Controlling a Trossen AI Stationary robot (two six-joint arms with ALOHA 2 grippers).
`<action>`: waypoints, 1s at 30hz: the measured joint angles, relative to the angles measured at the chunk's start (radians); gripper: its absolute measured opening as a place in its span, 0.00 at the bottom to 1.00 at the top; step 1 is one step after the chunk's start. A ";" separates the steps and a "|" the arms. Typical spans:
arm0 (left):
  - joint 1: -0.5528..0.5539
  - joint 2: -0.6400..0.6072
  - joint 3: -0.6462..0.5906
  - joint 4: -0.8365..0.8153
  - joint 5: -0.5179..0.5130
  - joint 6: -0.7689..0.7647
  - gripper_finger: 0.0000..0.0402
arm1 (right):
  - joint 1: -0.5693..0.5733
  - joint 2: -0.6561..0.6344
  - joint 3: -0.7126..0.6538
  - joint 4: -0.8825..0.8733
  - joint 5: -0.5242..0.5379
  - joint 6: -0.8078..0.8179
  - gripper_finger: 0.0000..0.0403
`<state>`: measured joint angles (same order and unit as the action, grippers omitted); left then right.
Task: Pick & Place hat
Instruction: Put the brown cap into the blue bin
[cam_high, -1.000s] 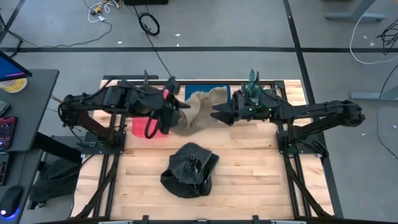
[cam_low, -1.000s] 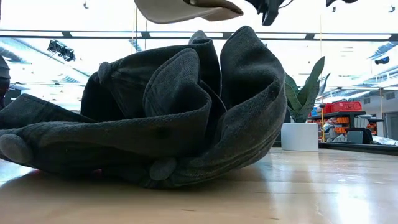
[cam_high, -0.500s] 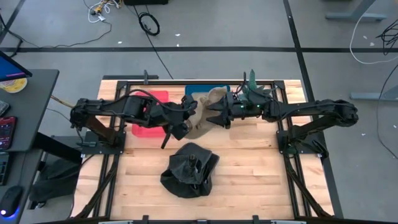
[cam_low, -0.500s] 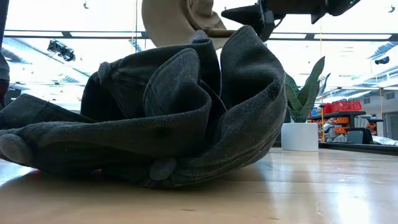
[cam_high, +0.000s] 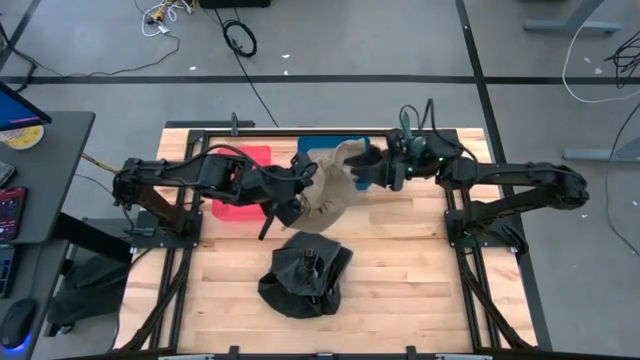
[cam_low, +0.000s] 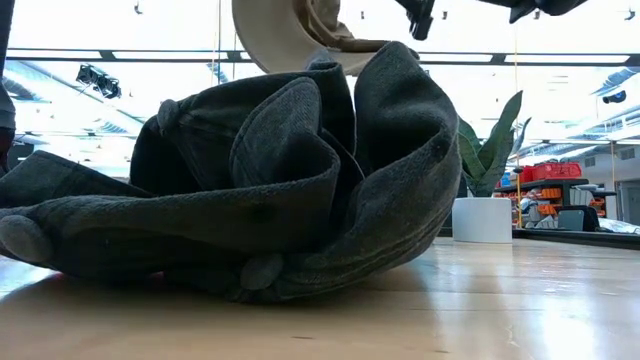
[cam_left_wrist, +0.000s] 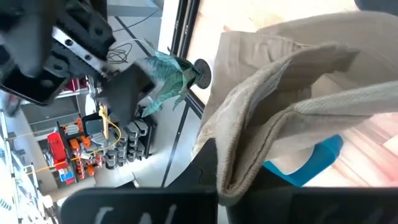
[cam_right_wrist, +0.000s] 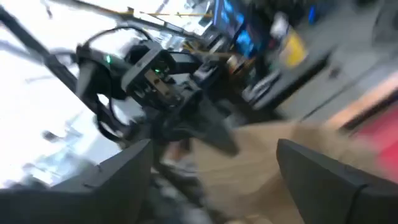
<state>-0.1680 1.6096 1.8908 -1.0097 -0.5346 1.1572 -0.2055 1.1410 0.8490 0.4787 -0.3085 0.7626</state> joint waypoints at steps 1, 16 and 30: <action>0.000 0.000 0.000 0.003 0.008 -0.001 0.00 | -0.005 -0.005 0.000 -0.013 0.014 -0.087 0.83; 0.000 0.000 0.000 0.097 0.129 -0.015 0.00 | -0.107 0.050 0.000 -0.142 -0.094 -0.555 0.68; 0.009 0.000 0.000 0.128 0.142 -0.111 0.00 | -0.098 0.141 0.000 -0.144 -0.163 -0.553 0.60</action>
<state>-0.1589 1.6093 1.8908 -0.8822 -0.3930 1.0467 -0.3038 1.2823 0.8490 0.3345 -0.4713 0.2100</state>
